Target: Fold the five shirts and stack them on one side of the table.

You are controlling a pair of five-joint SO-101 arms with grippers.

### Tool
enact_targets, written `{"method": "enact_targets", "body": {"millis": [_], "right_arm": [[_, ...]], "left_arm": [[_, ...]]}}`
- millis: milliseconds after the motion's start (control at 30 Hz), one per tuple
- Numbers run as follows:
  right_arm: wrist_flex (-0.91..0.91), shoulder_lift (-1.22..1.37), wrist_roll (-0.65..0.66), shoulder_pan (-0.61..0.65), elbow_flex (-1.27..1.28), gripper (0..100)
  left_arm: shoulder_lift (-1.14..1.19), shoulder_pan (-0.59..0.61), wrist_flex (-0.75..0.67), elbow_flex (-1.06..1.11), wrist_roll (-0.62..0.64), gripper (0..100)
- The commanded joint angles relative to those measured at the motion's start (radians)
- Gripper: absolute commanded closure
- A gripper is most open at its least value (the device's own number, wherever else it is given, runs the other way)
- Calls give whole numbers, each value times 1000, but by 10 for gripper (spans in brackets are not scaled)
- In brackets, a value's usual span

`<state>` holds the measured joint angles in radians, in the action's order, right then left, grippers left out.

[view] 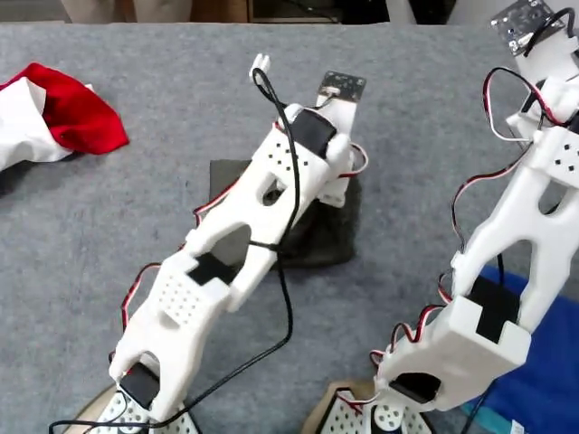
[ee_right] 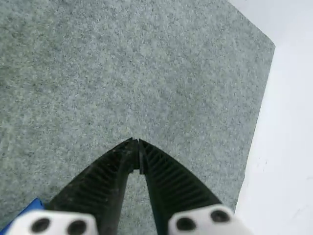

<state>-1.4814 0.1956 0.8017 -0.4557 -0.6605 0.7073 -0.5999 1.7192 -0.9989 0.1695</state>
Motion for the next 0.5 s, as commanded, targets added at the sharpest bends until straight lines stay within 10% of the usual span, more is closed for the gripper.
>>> {"method": "enact_targets", "body": {"millis": [0, 300, 467], "right_arm": [[15, -56, 12, -5, -41, 991], [12, -56, 12, -4, -41, 991], [17, -56, 12, 10, -21, 991]], "left_arm": [[31, -17, -11, -117, 9, 980], [147, -41, -5, -207, 9, 964], [119, -15, 40, -236, 35, 786]]}}
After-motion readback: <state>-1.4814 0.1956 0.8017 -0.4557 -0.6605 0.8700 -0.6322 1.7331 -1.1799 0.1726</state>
